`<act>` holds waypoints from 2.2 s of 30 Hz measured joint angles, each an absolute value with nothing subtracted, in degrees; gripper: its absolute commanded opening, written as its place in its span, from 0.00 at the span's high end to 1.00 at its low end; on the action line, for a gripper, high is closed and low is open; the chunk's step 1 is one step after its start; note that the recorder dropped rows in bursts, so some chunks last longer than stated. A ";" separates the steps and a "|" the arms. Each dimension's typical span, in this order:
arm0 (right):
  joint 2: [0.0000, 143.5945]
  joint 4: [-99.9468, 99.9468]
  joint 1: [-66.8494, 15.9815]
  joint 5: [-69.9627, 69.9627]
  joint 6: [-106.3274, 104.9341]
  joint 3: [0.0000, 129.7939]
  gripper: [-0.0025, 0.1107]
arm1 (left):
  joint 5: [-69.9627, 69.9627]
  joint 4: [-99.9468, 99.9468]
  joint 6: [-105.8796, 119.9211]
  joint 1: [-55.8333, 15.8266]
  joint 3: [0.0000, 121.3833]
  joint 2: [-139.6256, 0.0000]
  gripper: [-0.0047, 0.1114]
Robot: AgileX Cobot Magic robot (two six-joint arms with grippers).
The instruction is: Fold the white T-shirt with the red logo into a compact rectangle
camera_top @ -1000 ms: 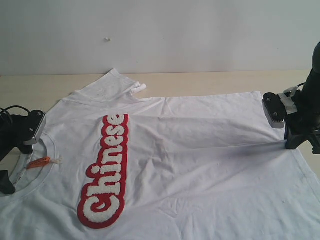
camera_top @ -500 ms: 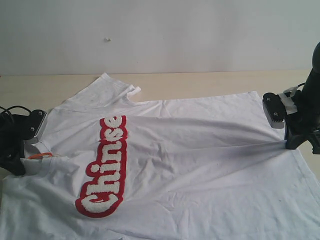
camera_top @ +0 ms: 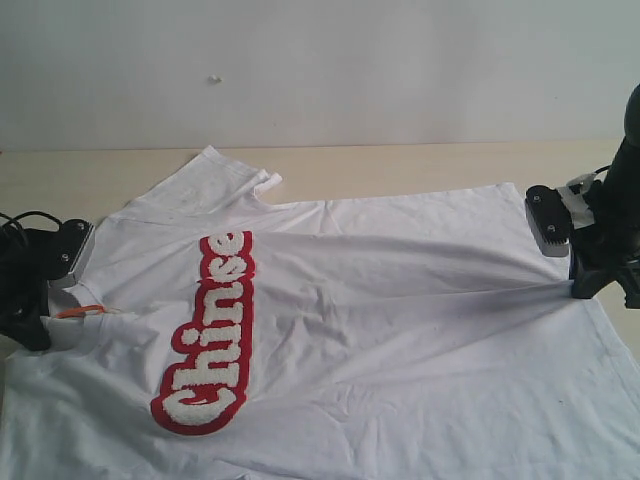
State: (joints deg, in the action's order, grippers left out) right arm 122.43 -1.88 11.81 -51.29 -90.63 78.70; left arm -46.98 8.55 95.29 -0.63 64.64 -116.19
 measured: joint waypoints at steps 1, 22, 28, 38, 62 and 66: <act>122.43 -1.88 11.81 -51.29 -90.63 78.70 0.98 | -46.98 8.55 95.29 -0.63 64.64 -116.19 0.95; 122.43 -1.88 11.81 -51.29 -90.63 78.70 0.98 | -47.07 9.40 95.51 -0.63 64.64 -116.23 0.95; 122.43 -1.88 11.81 -51.14 -86.14 78.70 0.98 | -47.35 9.50 95.51 -0.63 64.64 -116.23 0.95; 122.34 -2.35 11.81 -50.77 -81.58 78.94 0.98 | -46.88 9.50 91.01 -0.63 64.64 -116.11 0.96; 92.68 -17.58 11.81 -56.34 -77.00 78.94 0.98 | -40.47 -15.62 47.12 -0.63 62.67 -82.65 0.96; 87.76 -19.00 11.81 -58.91 -76.21 78.94 0.98 | -40.47 -16.31 40.76 -0.63 62.67 -77.08 0.96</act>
State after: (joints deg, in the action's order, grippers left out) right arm 87.76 -19.00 11.81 -58.91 -76.21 78.94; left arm -40.47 -16.31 40.76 -0.63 62.67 -77.08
